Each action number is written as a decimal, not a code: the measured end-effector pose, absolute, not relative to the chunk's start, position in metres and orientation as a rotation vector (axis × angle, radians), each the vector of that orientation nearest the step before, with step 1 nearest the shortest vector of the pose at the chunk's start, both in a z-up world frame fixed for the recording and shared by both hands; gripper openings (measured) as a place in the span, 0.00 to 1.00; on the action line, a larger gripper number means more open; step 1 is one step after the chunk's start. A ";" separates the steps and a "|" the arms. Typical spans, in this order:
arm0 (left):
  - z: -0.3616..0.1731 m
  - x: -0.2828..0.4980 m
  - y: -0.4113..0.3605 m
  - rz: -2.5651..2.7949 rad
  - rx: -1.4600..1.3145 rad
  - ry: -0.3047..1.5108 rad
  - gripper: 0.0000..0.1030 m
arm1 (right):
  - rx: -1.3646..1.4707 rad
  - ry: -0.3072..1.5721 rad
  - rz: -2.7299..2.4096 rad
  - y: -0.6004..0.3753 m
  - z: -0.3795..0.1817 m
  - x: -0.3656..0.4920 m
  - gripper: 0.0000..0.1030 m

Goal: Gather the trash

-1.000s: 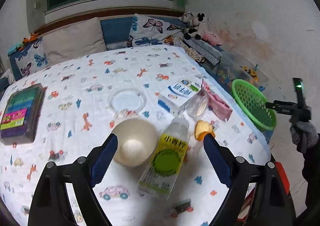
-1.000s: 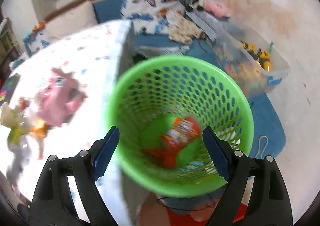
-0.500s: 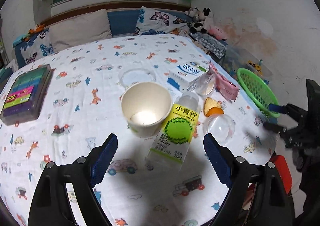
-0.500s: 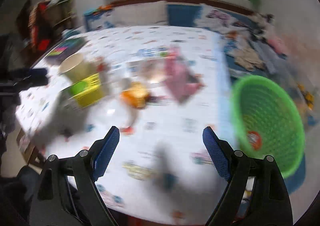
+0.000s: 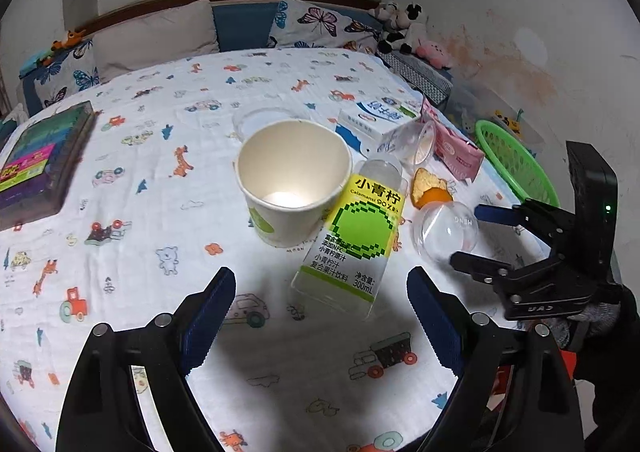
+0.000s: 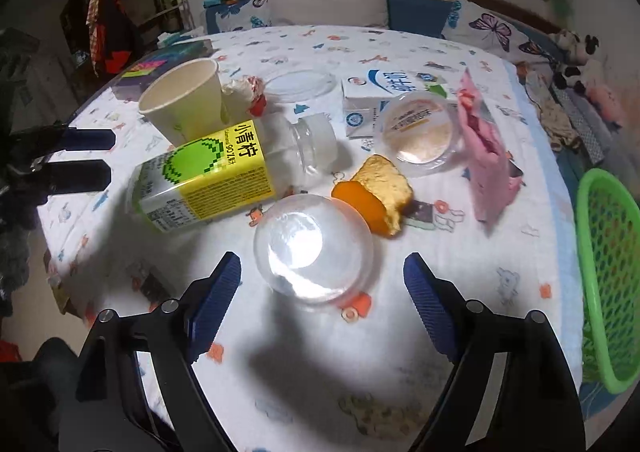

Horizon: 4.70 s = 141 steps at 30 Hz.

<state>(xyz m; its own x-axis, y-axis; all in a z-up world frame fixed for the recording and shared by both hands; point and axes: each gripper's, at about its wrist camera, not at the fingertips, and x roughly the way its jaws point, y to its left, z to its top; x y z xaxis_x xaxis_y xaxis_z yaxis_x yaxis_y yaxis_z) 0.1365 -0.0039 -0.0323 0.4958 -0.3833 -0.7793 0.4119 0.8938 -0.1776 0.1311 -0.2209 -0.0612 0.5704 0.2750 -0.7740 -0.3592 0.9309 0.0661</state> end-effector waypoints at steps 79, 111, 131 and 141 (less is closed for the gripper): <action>0.022 0.144 -0.106 -0.590 0.070 0.897 0.51 | 0.400 1.080 -0.145 -0.545 -0.099 0.146 0.63; 0.008 0.212 -0.429 -0.998 0.405 1.007 0.51 | 0.463 0.792 -0.226 -0.580 -0.014 0.059 0.72; -0.102 0.246 -0.508 -0.750 0.398 1.273 0.52 | 0.507 0.786 -0.235 -0.573 -0.032 0.026 0.72; -0.124 0.253 -0.510 -0.695 0.385 1.304 0.52 | 0.529 0.788 -0.238 -0.572 -0.037 0.018 0.72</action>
<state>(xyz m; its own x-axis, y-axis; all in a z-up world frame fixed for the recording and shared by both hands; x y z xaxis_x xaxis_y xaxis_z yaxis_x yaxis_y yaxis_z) 0.2528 -0.5096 -0.1236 0.1047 -0.2487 -0.9629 0.6607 0.7411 -0.1196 0.0176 -0.5719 -0.0371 0.6873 -0.0092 -0.7264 0.3941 0.8447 0.3621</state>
